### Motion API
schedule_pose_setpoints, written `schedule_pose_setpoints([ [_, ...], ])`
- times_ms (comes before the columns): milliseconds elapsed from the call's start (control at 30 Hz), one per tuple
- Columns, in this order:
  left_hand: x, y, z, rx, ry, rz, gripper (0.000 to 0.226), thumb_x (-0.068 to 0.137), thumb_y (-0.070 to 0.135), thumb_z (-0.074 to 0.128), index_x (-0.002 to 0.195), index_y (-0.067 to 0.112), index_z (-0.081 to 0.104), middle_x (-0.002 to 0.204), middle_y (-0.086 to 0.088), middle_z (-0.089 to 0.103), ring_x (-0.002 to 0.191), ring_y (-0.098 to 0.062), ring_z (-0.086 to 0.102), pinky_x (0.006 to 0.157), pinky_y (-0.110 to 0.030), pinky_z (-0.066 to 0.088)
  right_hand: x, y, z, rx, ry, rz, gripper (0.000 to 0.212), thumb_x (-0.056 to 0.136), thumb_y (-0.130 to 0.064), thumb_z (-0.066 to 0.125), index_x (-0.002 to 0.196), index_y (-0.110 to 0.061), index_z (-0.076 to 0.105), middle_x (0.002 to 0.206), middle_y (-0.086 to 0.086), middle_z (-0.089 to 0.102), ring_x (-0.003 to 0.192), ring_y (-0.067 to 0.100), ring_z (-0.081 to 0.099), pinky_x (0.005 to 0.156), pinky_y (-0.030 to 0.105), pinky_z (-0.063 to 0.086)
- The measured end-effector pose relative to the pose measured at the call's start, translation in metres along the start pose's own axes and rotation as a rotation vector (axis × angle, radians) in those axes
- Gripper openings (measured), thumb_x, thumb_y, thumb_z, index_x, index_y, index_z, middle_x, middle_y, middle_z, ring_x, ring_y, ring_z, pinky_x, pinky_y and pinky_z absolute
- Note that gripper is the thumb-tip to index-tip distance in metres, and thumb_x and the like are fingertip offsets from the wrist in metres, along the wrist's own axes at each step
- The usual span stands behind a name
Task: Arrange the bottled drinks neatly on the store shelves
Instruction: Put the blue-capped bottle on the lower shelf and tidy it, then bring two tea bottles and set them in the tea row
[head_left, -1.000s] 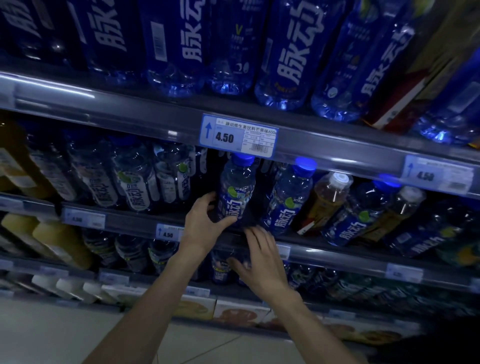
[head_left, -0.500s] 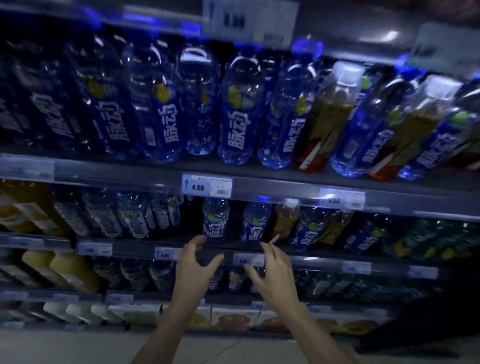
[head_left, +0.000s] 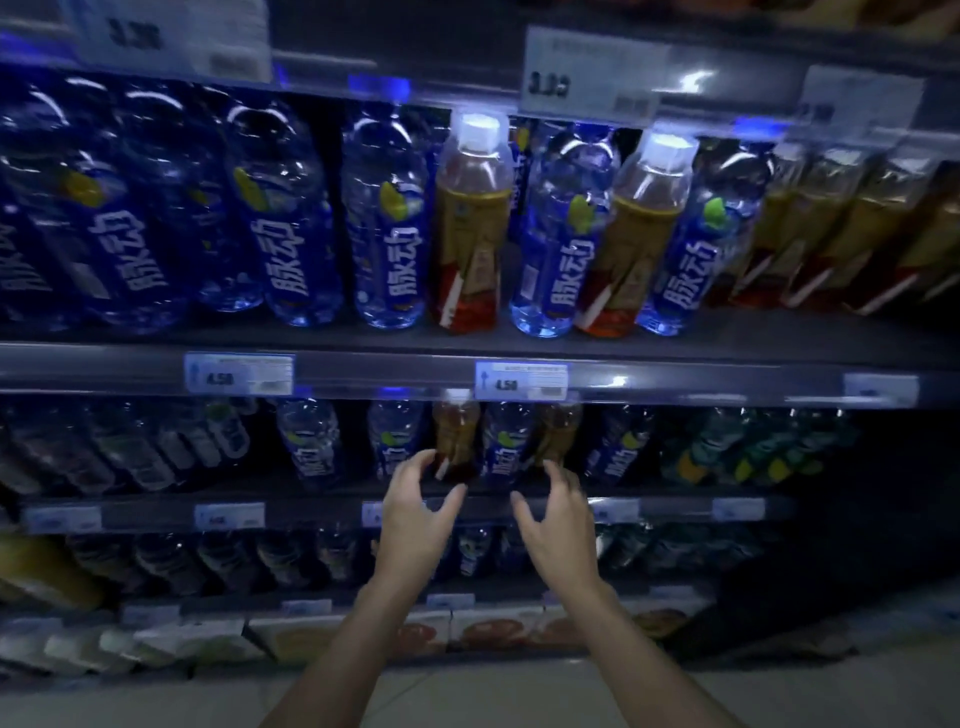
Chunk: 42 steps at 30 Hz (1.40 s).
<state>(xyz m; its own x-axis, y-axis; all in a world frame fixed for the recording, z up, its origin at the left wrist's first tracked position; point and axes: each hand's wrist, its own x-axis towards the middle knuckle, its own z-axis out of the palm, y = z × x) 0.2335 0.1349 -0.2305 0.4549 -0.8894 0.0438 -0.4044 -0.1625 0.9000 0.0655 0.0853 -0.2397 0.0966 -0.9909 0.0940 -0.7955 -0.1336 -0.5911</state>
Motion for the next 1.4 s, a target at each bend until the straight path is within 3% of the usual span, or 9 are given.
schedule_pose_setpoints([
  [200,0.015,0.013,0.047,-0.041,0.17,-0.033,0.058,0.086,0.024,0.071,0.137,0.018,0.044,0.13,0.005,0.044,0.1,0.015,0.036,0.075,0.009,0.028,0.027,0.038,-0.003,0.056,0.003,-0.039,0.059,0.093,-0.042,0.057,0.142,-0.017,0.038,0.142,0.006,0.042,0.125,0.026,0.045,0.095,0.035,0.042],
  [367,0.027,0.014,0.068,-0.014,0.285,-0.025,0.056,0.088,0.025,0.069,0.137,0.018,0.042,0.13,0.004,0.04,0.099,0.01,0.038,0.09,-0.017,0.039,0.048,0.053,0.007,0.181,0.012,0.0,0.064,0.094,-0.041,0.054,0.147,-0.017,0.027,0.147,0.005,0.034,0.132,0.023,0.037,0.102,0.037,0.038],
  [533,0.044,0.004,0.079,0.04,0.397,-0.069,0.064,0.086,0.018,0.07,0.141,0.009,0.037,0.136,-0.007,0.039,0.093,0.017,0.027,0.072,0.012,0.023,0.07,0.053,0.025,0.238,0.038,0.122,0.072,0.092,-0.04,0.058,0.148,-0.014,0.02,0.148,0.009,0.031,0.13,0.028,0.041,0.094,0.04,0.045],
  [733,0.055,-0.009,0.086,0.051,0.415,-0.052,0.061,0.085,0.017,0.07,0.138,0.01,0.041,0.131,-0.006,0.047,0.117,-0.017,0.048,0.096,-0.022,0.037,0.079,0.051,0.046,0.391,0.172,0.094,0.075,0.085,-0.028,0.07,0.143,-0.011,0.026,0.138,0.012,0.037,0.123,0.03,0.046,0.093,0.041,0.046],
  [867,0.06,-0.013,0.087,0.052,0.418,-0.024,0.059,0.085,0.017,0.069,0.137,0.01,0.043,0.127,-0.006,0.054,0.116,-0.019,0.051,0.098,-0.023,0.038,0.085,0.047,0.051,0.496,0.233,0.097,0.073,0.082,-0.021,0.074,0.14,-0.01,0.03,0.133,0.009,0.04,0.123,0.026,0.046,0.101,0.034,0.041],
  [1000,0.067,-0.016,0.083,0.033,0.374,-0.003,0.057,0.083,0.018,0.071,0.134,0.013,0.044,0.114,-0.007,0.063,0.105,-0.022,0.061,0.093,-0.041,0.05,0.087,0.046,0.054,0.506,0.272,0.086,0.073,0.081,-0.019,0.075,0.139,-0.009,0.031,0.13,0.008,0.042,0.121,0.026,0.047,0.099,0.032,0.04],
  [1167,0.076,-0.014,0.086,-0.018,0.39,-0.025,0.058,0.077,0.018,0.078,0.128,0.016,0.049,0.1,-0.004,0.066,0.077,0.0,0.06,0.073,-0.015,0.049,0.09,0.048,0.055,0.502,0.297,0.089,0.074,0.076,-0.02,0.078,0.136,-0.008,0.036,0.126,0.007,0.046,0.116,0.023,0.049,0.094,0.031,0.043],
  [1300,0.078,-0.019,0.084,-0.045,0.393,-0.023,0.05,0.075,0.018,0.079,0.119,0.017,0.056,0.096,-0.001,0.067,0.081,-0.004,0.063,0.077,-0.023,0.051,0.09,0.05,0.054,0.488,0.294,0.086,0.073,0.075,-0.02,0.079,0.134,-0.006,0.038,0.124,0.008,0.046,0.114,0.02,0.048,0.089,0.02,0.035],
  [1400,0.072,-0.023,0.082,-0.075,0.363,-0.018,0.047,0.073,0.018,0.08,0.115,0.021,0.057,0.087,0.01,0.064,0.074,0.012,0.06,0.062,-0.001,0.041,0.088,0.05,0.052,0.494,0.271,0.105,0.071,0.076,-0.02,0.079,0.133,-0.006,0.039,0.124,0.008,0.046,0.112,0.019,0.048,0.087,0.023,0.037],
])
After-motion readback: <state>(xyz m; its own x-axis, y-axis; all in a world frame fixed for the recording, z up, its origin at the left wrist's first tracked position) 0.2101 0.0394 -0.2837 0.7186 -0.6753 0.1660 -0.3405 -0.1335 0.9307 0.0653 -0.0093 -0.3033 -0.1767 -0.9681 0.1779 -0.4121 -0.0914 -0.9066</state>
